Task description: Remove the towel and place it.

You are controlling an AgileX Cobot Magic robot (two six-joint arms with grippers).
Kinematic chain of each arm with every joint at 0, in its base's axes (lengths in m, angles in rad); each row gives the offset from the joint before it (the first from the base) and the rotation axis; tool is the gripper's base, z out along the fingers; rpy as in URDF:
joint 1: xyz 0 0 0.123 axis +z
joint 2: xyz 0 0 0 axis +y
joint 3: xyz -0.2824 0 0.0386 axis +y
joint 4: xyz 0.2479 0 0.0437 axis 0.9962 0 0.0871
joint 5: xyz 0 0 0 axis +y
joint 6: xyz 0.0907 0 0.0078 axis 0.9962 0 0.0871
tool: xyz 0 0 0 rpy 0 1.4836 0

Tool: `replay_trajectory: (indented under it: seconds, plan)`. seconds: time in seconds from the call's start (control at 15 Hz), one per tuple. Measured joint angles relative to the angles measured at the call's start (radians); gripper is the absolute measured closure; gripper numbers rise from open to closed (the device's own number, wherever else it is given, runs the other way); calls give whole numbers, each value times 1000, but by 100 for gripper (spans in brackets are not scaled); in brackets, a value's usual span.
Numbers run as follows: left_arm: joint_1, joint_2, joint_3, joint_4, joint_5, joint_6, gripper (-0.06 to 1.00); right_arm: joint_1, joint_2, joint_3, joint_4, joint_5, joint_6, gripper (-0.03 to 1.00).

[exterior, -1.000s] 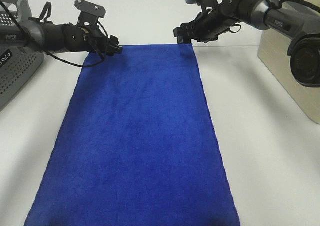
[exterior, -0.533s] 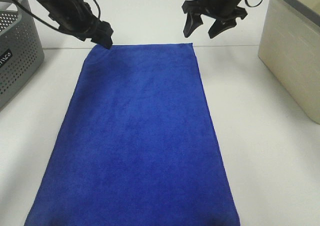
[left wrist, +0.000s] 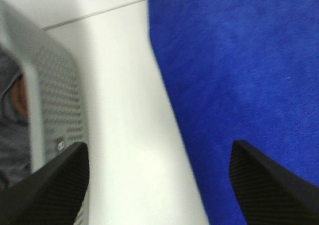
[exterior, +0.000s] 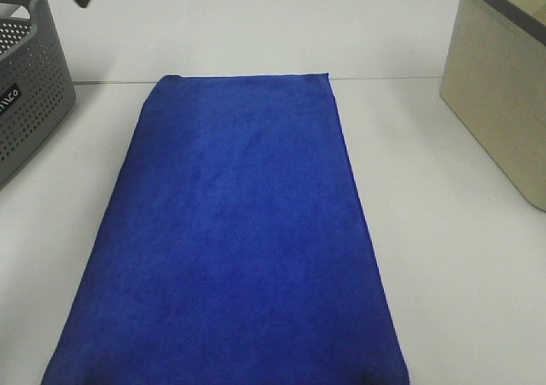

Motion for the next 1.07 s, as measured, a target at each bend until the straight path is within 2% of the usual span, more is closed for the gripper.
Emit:
replay_trajectory:
  seconds: [0.13, 0.27, 0.53, 0.73, 1.07]
  plan:
    - [113, -17, 0, 12, 63, -5, 21, 0, -45, 0, -82, 1, 7, 22]
    - [218, -19, 0, 16, 65, -5, 21, 0, -82, 10, -131, 2, 9, 22]
    - [375, -22, -1, -30, 69, 35, 21, 0, -151, 112, -139, 3, 33, 22]
    - [416, -75, 25, -97, 69, 85, 21, 0, -257, 266, -139, 3, 78, 22]
    - [417, -372, 286, -129, 70, 199, 21, 0, -612, 689, -139, 2, 104, 22]
